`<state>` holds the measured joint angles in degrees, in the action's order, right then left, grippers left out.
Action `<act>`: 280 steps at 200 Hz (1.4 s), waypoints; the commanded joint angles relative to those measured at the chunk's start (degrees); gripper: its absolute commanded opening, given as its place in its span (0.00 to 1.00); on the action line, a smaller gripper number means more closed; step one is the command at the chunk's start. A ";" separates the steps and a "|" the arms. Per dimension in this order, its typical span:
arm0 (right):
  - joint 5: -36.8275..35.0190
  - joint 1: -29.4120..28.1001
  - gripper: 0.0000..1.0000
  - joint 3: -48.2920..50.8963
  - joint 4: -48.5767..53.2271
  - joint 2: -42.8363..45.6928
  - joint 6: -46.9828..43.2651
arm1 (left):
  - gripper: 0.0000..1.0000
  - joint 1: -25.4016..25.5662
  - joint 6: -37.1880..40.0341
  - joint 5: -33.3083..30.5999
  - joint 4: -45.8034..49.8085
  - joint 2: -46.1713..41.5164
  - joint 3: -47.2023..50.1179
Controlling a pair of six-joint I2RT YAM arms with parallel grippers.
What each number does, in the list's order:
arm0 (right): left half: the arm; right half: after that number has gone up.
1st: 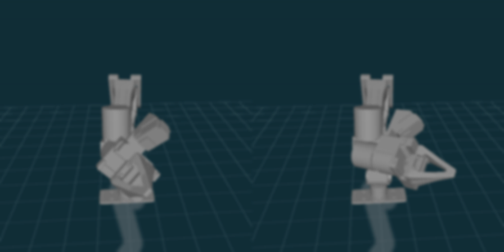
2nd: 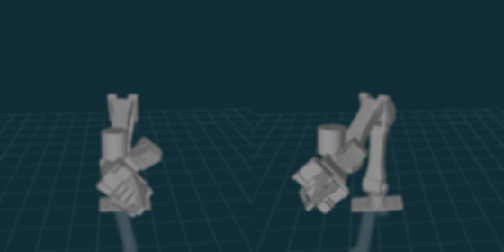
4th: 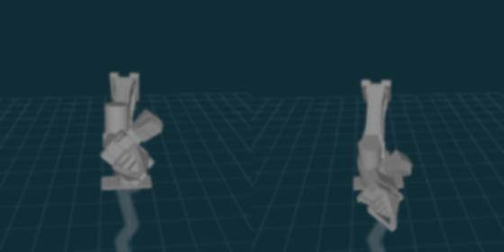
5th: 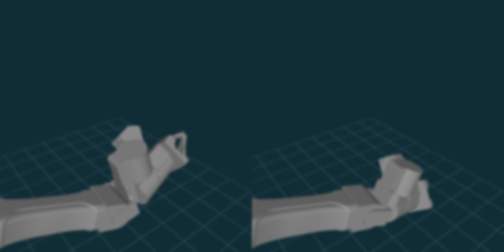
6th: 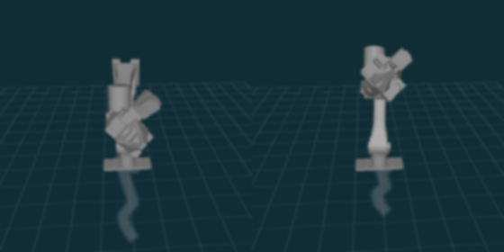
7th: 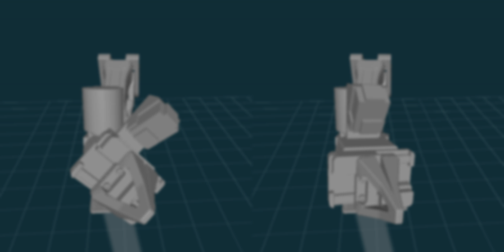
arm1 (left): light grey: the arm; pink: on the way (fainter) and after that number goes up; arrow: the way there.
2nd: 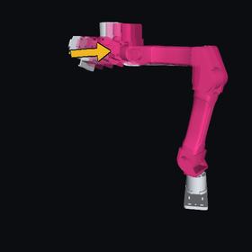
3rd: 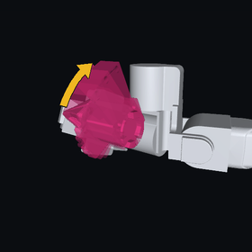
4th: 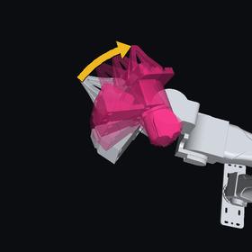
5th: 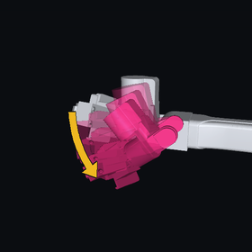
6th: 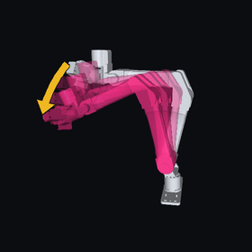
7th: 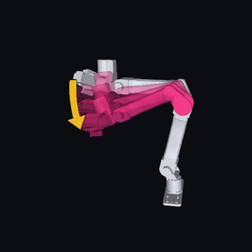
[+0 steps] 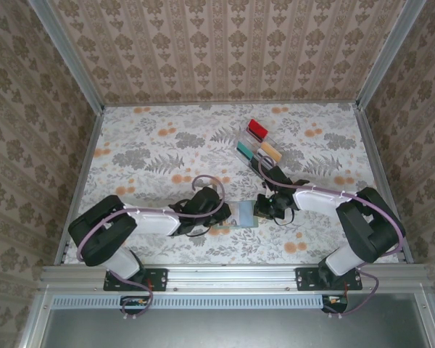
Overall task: Put the credit cards into the card holder
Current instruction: Insert the credit card into the card slot.
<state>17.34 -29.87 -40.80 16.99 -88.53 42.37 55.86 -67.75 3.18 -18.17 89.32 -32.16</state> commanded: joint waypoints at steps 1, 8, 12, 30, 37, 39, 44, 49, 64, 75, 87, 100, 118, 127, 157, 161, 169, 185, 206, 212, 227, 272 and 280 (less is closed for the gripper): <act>-2.47 -0.98 0.12 0.72 -0.34 -3.51 0.17 | 0.12 0.36 1.04 1.65 3.62 2.61 -1.19; -2.49 -1.03 0.12 0.72 -0.33 -3.53 0.23 | 0.12 0.35 0.99 1.67 3.55 2.81 -1.24; -2.45 -0.98 0.12 0.70 -0.33 -3.54 0.18 | 0.12 0.33 0.89 1.63 3.57 2.87 -1.24; -2.40 -1.07 0.12 0.59 -0.25 -3.61 0.17 | 0.13 0.40 0.60 0.82 3.78 2.06 -0.80; -2.36 -1.07 0.12 0.60 -0.13 -3.58 0.17 | 0.13 0.36 0.66 0.55 4.01 1.74 -0.67; -2.39 -1.07 0.12 0.56 -0.19 -3.58 0.17 | 0.13 0.34 0.68 0.54 4.06 1.69 -0.63; -2.39 -1.07 0.13 0.55 -0.12 -3.58 0.17 | 0.14 0.31 0.84 0.57 4.29 1.53 -0.67; -2.40 -1.07 0.13 0.47 -0.18 -3.58 0.17 | 0.14 0.27 1.01 0.60 4.48 1.55 -0.73; -2.40 -1.07 0.13 0.33 -0.20 -3.73 0.15 | 0.15 0.29 1.49 1.16 4.73 1.61 -0.96; -2.30 -1.07 0.13 0.19 -0.08 -3.69 0.17 | 0.15 0.24 2.36 2.14 5.14 1.54 -1.35; -2.25 -1.16 0.13 0.17 -0.06 -3.56 0.17 | 0.16 0.44 3.13 2.51 6.81 1.28 -1.59; -2.38 -1.16 0.13 0.28 -0.04 -3.44 0.17 | 0.24 0.52 3.89 2.24 8.61 0.83 -1.61; -2.38 -1.22 0.13 0.19 -0.02 -3.56 0.16 | 0.28 0.49 5.72 1.45 12.33 0.35 -2.97; -2.40 -1.20 0.13 0.23 0.05 -3.59 0.17 | 0.32 0.49 6.78 0.76 14.58 0.08 -4.31; -2.31 -1.28 0.13 0.20 -0.20 -3.61 0.43 | 0.33 0.79 9.40 -1.01 19.94 0.62 -8.08; -2.18 -1.33 0.13 0.19 -0.11 -3.62 0.43 | 0.34 0.84 9.63 -1.22 20.62 0.73 -8.52; -2.29 -1.33 0.13 0.06 -0.01 -3.59 0.35 | 0.34 0.97 10.09 -1.42 21.84 1.19 -9.44; -2.24 -1.33 0.13 -0.18 0.30 -3.62 0.17 | 0.34 1.46 11.28 -1.42 23.61 2.24 -11.31; -2.31 -1.33 0.13 -0.25 0.35 -3.59 0.16 | 0.38 2.22 12.10 -0.71 23.89 3.41 -12.73; -2.31 -1.41 0.13 -0.17 0.27 -3.60 0.16 | 0.38 2.37 12.24 -0.22 23.28 3.63 -12.83; -2.22 -1.42 0.13 -0.08 0.20 -3.60 0.25 | 0.40 2.50 12.23 0.71 21.79 4.08 -13.06; -2.13 -1.51 0.13 0.28 -0.06 -3.64 0.43 | 0.43 2.59 13.63 1.44 21.76 5.55 -15.48; -2.07 -1.51 0.13 0.27 -0.10 -3.59 0.46 | 0.43 2.52 14.04 1.44 22.21 5.82 -16.02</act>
<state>17.37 -30.72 -41.54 15.42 -89.65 42.39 57.91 -56.27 3.60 2.57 93.65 -45.60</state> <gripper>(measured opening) 0.130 0.431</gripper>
